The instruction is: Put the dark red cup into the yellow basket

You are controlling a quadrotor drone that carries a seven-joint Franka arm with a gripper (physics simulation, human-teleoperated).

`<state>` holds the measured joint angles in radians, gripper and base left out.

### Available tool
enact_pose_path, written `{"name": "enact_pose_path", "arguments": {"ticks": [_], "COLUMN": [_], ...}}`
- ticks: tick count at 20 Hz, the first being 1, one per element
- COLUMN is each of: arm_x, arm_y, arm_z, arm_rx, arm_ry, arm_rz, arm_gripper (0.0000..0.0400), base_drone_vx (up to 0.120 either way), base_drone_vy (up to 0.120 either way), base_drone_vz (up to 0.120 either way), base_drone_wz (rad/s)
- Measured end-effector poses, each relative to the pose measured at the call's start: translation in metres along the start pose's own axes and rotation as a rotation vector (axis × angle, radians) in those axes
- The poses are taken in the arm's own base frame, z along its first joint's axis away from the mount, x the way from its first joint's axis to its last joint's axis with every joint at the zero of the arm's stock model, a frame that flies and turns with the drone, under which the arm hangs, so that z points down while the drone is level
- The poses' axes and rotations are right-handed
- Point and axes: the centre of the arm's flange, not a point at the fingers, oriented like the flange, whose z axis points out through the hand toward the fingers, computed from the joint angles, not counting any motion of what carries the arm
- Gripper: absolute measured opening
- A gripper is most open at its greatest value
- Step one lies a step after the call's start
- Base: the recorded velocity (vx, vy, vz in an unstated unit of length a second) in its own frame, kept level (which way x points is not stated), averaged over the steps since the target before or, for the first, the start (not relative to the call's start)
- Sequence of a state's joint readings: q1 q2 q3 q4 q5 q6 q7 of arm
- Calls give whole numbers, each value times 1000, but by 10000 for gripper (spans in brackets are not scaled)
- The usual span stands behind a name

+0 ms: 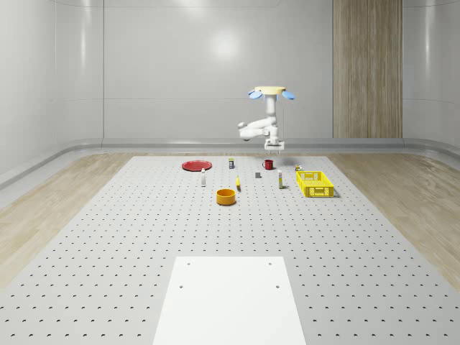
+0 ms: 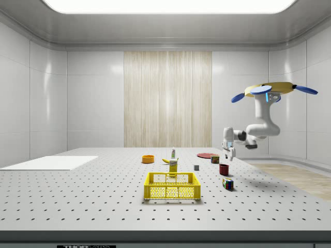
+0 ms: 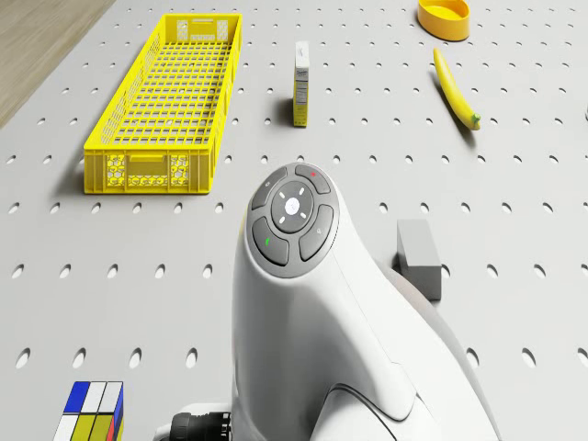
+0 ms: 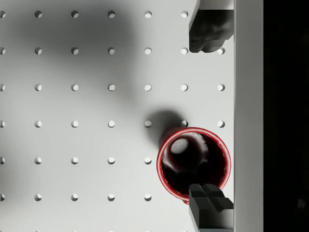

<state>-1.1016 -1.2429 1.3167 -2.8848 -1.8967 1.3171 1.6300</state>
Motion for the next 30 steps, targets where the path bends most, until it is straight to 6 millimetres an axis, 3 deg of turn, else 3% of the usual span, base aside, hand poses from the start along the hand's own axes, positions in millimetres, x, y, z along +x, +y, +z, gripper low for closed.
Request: {"name": "enact_pose_path", "arguments": {"ticks": [8, 16, 30], "arm_x": [0, 0, 0], "arm_y": [0, 0, 0], "arm_z": [0, 0, 2], "arm_rx": [0, 0, 0], "arm_ry": [0, 0, 0], "arm_rz": [0, 0, 0], "arm_gripper": [400, 400, 400], "base_drone_vx": [55, 0, 11], "base_drone_vy": [-25, -20, -3], "base_drone_vz": [-45, -120, -3], "base_drone_wz": [0, 0, 0]}}
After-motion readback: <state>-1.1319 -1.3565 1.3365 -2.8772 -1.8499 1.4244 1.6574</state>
